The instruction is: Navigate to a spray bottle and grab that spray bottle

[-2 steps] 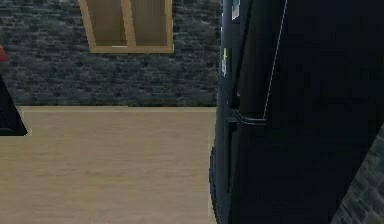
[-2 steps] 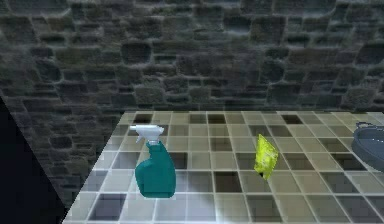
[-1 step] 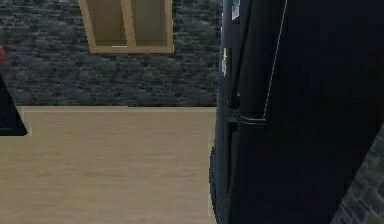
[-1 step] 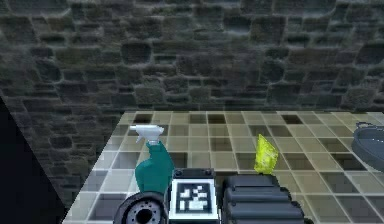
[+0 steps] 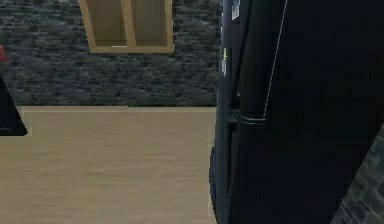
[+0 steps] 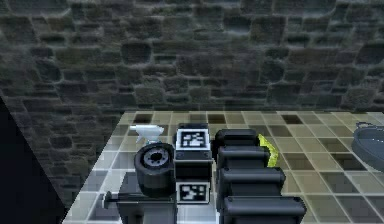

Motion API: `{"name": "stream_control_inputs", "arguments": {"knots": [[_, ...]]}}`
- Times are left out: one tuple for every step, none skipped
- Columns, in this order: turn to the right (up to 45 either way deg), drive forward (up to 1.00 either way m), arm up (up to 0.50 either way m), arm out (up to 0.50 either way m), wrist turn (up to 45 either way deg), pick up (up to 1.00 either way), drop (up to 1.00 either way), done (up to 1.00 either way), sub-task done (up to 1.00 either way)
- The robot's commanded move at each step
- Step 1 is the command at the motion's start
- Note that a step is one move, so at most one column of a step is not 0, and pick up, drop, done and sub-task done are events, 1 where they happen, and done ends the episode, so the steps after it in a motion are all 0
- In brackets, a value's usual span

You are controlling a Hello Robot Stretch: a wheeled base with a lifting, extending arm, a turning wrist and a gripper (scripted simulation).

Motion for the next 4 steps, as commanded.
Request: {"name": "stream_control_inputs", "arguments": {"knots": [[0.0,0.0,0.0,0.0,45.0,0.0,0.0,0.0,0.0],[0.0,0.0,0.0,0.0,45.0,0.0,0.0,0.0,0.0],[0.0,0.0,0.0,0.0,45.0,0.0,0.0,0.0,0.0],[0.0,0.0,0.0,0.0,39.0,0.0,0.0,0.0,0.0]]}}
